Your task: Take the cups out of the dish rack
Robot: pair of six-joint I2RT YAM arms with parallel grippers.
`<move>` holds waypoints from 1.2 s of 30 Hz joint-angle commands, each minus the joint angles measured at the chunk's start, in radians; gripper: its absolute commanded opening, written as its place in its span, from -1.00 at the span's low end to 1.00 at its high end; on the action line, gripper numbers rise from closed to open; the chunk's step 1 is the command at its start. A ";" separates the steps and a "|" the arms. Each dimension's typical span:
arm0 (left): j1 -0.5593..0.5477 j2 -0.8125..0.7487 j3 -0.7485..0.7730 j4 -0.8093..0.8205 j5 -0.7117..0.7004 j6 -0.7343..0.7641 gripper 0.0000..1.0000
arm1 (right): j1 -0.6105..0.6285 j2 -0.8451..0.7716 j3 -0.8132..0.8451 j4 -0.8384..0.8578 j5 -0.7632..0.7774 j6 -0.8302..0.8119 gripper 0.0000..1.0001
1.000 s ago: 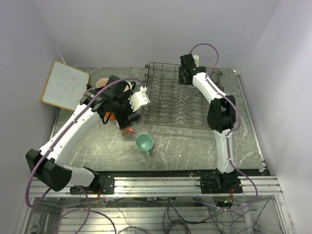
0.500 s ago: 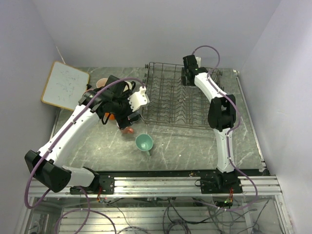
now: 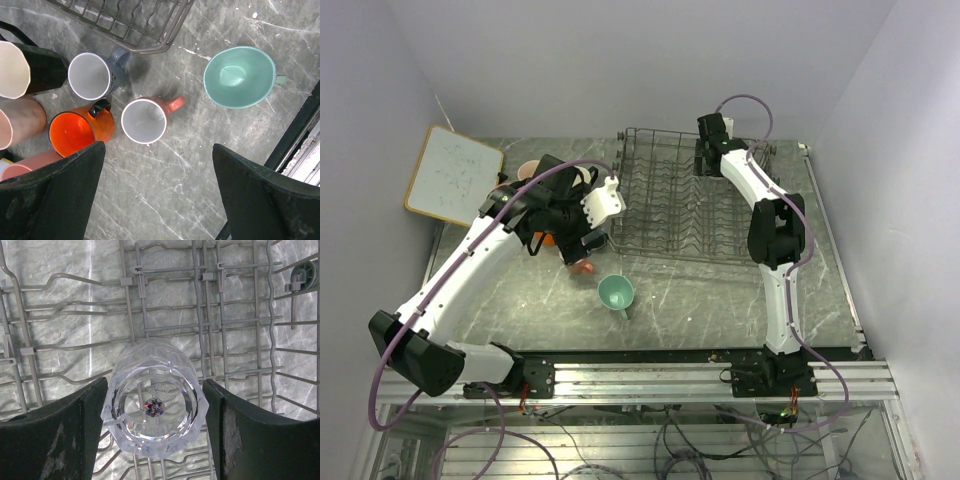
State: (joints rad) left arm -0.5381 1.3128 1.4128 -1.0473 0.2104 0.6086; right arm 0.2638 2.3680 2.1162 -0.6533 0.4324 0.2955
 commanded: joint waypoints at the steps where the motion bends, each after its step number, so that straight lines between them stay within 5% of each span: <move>1: 0.007 -0.026 0.030 0.021 -0.016 -0.021 0.99 | -0.008 -0.044 -0.002 -0.019 -0.023 0.014 -0.08; 7: 0.007 -0.020 0.038 0.052 -0.010 -0.046 0.99 | -0.007 -0.142 0.041 -0.038 -0.041 0.022 -0.60; 16: 0.009 -0.019 0.031 0.151 0.009 -0.066 0.99 | 0.014 -0.358 -0.046 -0.066 -0.151 0.066 -0.67; 26: 0.009 -0.159 -0.113 0.445 0.067 0.022 0.98 | 0.071 -0.764 -0.444 0.105 -0.665 0.270 -0.69; 36: 0.009 -0.308 -0.212 0.614 0.180 0.131 0.99 | 0.099 -1.033 -0.814 0.522 -1.170 0.619 -0.71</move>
State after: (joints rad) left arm -0.5362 1.0462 1.2331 -0.5564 0.3065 0.6807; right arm 0.3431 1.4017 1.3952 -0.4088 -0.4702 0.7017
